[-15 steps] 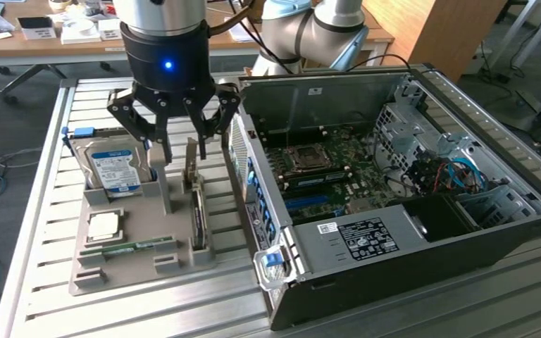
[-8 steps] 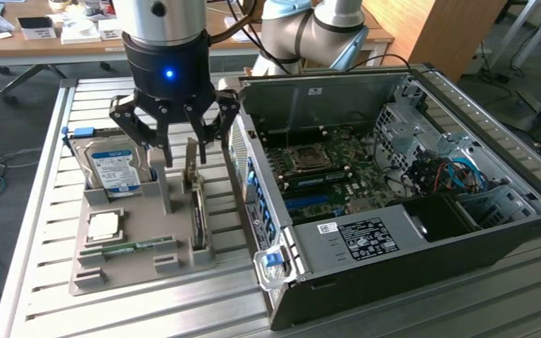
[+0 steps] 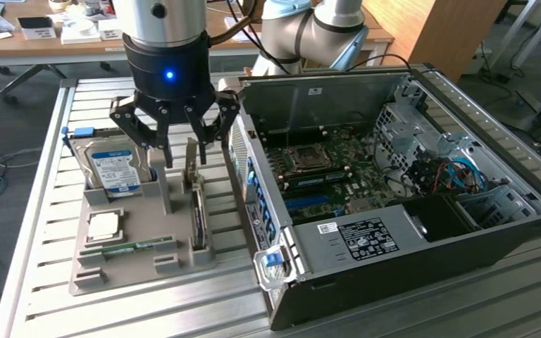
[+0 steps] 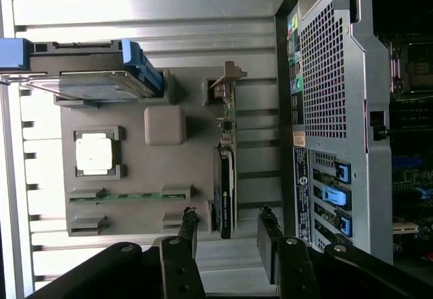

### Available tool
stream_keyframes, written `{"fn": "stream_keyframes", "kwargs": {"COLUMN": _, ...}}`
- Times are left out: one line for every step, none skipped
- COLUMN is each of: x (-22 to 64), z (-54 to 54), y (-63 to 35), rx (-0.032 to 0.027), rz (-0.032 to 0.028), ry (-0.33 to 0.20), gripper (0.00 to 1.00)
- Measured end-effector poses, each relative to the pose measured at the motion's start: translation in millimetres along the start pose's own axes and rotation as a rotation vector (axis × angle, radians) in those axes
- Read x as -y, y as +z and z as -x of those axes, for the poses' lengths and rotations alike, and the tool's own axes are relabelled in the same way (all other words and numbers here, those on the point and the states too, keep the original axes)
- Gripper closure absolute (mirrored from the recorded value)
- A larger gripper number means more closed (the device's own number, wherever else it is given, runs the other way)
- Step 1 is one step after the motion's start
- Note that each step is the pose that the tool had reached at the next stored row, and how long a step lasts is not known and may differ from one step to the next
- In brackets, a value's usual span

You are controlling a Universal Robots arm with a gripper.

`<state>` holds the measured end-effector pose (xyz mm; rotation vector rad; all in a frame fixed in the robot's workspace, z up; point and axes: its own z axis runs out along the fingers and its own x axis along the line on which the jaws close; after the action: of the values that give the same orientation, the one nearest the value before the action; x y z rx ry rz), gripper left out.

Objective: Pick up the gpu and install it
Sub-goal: 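Pick up the gpu and move the gpu toward the slot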

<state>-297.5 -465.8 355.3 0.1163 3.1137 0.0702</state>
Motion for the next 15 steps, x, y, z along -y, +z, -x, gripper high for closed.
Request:
{"fn": "stream_keyframes", "kwargs": {"x": 0.0, "z": 0.0, "y": 0.0, "rx": 0.0000, "rz": 0.0000, "ry": 0.000, "gripper": 0.51}}
{"fn": "stream_keyframes", "kwargs": {"x": 0.0, "z": 0.2, "y": 0.4, "rx": 0.0001, "rz": 0.0002, "ry": 0.000, "gripper": 0.51}}
{"fn": "stream_keyframes", "kwargs": {"x": 0.0, "z": 0.5, "y": 0.7, "rx": 0.0000, "rz": 0.0002, "ry": 0.000, "gripper": 0.51}}
{"fn": "stream_keyframes", "kwargs": {"x": 0.0, "z": 0.8, "y": 1.1, "rx": -0.0003, "rz": 0.0001, "ry": 0.000, "gripper": 0.51}}
{"fn": "stream_keyframes", "kwargs": {"x": 0.0, "z": 0.9, "y": 2.0, "rx": -0.0004, "rz": -0.0001, "ry": 0.000, "gripper": 0.51}}
{"fn": "stream_keyframes", "kwargs": {"x": 0.1, "z": 0.9, "y": 3.7, "rx": -0.0004, "rz": 0.0000, "ry": 0.000, "gripper": 0.51}}
{"fn": "stream_keyframes", "kwargs": {"x": 0.2, "z": 0.9, "y": 5.4, "rx": -0.0004, "rz": 0.0000, "ry": 0.000, "gripper": 0.51}}
{"fn": "stream_keyframes", "kwargs": {"x": 0.3, "z": 0.9, "y": 7.3, "rx": -0.0005, "rz": -0.0001, "ry": 0.000, "gripper": 0.51}}
{"fn": "stream_keyframes", "kwargs": {"x": 0.3, "z": 0.9, "y": 9.1, "rx": -0.0005, "rz": 0.0000, "ry": 0.000, "gripper": 0.51}}
{"fn": "stream_keyframes", "kwargs": {"x": 0.4, "z": 0.8, "y": 10.9, "rx": -0.0004, "rz": 0.0000, "ry": 0.000, "gripper": 0.51}}
{"fn": "stream_keyframes", "kwargs": {"x": 0.5, "z": 0.8, "y": 12.7, "rx": -0.0004, "rz": -0.0001, "ry": 0.000, "gripper": 0.51}}
{"fn": "stream_keyframes", "kwargs": {"x": 0.6, "z": 0.8, "y": 14.5, "rx": -0.0004, "rz": -0.0002, "ry": 0.000, "gripper": 0.51}}
{"fn": "stream_keyframes", "kwargs": {"x": 0.6, "z": 0.7, "y": 15.8, "rx": -0.0005, "rz": -0.0003, "ry": 0.000, "gripper": 0.51}}
{"fn": "stream_keyframes", "kwargs": {"x": 0.7, "z": 0.7, "y": 16.6, "rx": -0.0005, "rz": -0.0002, "ry": 0.000, "gripper": 0.51}}
{"fn": "stream_keyframes", "kwargs": {"x": 0.7, "z": 0.8, "y": 17.0, "rx": -0.0006, "rz": -0.0004, "ry": 0.000, "gripper": 0.51}}
